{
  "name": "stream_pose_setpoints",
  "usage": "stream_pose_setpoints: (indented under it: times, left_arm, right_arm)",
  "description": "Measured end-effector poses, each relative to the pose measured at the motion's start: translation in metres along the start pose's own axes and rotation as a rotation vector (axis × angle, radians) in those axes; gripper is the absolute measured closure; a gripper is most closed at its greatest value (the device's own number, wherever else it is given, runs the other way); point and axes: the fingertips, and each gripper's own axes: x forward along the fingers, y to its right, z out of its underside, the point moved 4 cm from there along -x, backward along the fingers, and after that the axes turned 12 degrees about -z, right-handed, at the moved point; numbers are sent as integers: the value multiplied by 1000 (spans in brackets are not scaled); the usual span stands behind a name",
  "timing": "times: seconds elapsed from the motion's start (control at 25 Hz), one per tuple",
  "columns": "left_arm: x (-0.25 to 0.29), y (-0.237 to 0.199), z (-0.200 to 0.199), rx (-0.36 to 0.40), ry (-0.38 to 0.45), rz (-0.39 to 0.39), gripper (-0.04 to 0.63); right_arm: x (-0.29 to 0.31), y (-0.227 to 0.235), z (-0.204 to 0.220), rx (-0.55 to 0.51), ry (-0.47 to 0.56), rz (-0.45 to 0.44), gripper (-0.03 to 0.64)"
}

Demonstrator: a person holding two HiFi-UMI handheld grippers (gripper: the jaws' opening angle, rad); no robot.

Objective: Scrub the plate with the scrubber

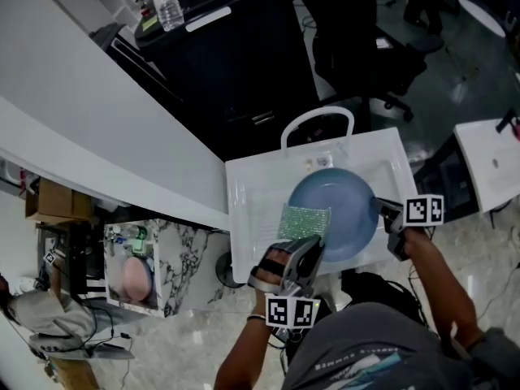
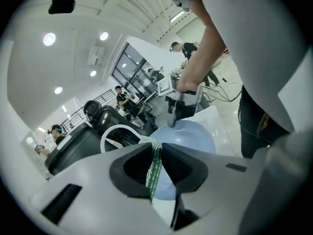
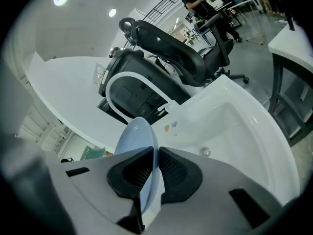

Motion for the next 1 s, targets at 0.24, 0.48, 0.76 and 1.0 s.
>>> stream_pose_setpoints:
  times: [0.24, 0.48, 0.76, 1.0]
  left_arm:
    - [19, -36, 49, -2, -104, -96, 528]
    - [80, -50, 125, -8, -242, -98, 528]
    - [152, -30, 215, -18, -401, 7, 528]
    - [188, -13, 256, -18, -475, 70, 526]
  right_arm:
    - [-10, 24, 7, 19, -6, 24, 558]
    - [-29, 40, 11, 53, -21, 87, 558]
    - [-30, 54, 11, 61, -45, 49, 558]
    - [-25, 74, 6, 100, -68, 32, 558]
